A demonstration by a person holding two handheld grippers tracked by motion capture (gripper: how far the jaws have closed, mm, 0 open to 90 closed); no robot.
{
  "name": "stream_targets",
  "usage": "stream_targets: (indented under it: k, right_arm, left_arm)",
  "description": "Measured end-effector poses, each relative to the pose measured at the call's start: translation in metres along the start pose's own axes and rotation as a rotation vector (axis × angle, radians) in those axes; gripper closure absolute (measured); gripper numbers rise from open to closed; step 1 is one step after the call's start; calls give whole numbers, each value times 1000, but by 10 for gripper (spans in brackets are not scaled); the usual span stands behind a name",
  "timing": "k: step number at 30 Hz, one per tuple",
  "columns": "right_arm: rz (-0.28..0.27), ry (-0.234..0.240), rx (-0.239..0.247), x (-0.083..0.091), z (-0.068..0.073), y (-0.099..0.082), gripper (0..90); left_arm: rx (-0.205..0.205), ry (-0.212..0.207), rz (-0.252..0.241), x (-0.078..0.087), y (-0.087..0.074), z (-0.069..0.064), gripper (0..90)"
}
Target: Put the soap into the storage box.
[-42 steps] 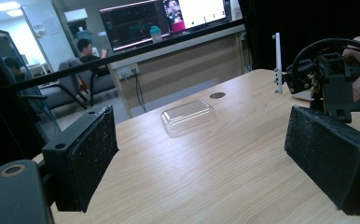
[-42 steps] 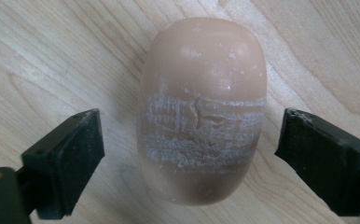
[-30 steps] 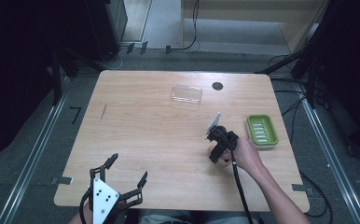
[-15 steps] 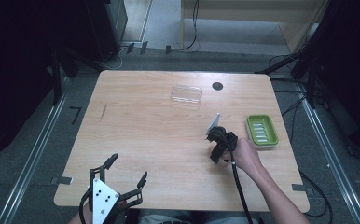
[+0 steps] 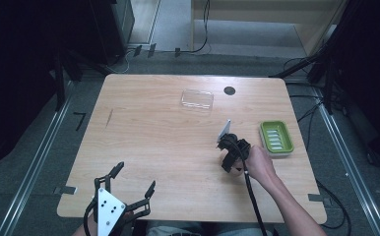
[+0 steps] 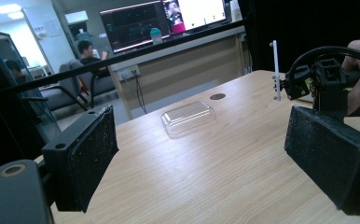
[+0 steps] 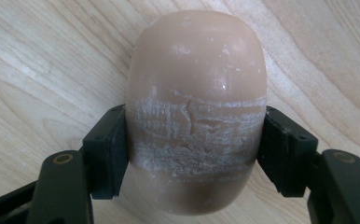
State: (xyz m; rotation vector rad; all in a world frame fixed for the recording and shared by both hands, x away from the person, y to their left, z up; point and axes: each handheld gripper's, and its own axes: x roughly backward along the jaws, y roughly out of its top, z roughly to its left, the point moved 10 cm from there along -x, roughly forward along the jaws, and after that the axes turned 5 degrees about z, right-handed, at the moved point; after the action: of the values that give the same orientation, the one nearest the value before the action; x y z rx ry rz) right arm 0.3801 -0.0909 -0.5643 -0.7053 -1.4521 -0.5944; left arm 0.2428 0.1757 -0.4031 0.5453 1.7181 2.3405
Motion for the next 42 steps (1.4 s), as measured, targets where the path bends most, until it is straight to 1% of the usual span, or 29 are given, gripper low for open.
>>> stream_targets:
  k: [2,6,9,10,14,20,21,23,24,26,35,36,38,42]
  right_arm:
    - [8,-4,13,1,0,-1,333]
    - [-3,-1,8,6,-1,-1,333]
    - [-12,-2,16,8,-2,-1,333]
    - [-8,-1,7,9,-1,-2,333]
    - [-11,-5,14,11,-2,-4,333]
    - [-16,-4,7,15,-3,-7,333]
    - [-12,-4,14,16,-4,-8,333]
    - [-16,-1,0,17,-4,-10,333]
    - [-17,0,7,18,-5,-11,333]
    - [-15,-2,-3,19,-8,-14,333]
    - [-7,-4,-12,19,-14,-24,334]
    - [-5,-4,-21,19,-14,-26,334]
    - [-3,-6,-14,20,-16,-27,333]
    - [-1,-5,-25,21,-20,-32,333]
  left_arm:
    - [-1,1,-1,0,0,0,99]
    - [-2,1,-1,0,0,0,99]
    - [-1,3,0,0,0,0,99]
    - [-1,3,0,0,0,0,99]
    - [-2,2,-1,0,0,0,99]
    - [-1,3,-1,1,0,1,99]
    - [-2,3,-1,1,0,1,99]
    - [-2,3,-1,1,0,1,99]
    - [-2,3,-1,1,0,1,99]
    - [-1,4,-2,1,0,1,99]
    - [1,4,-1,1,0,1,99]
    - [1,5,0,0,0,1,99]
    - [0,5,-1,0,0,1,99]
    - [0,4,-1,1,0,1,99]
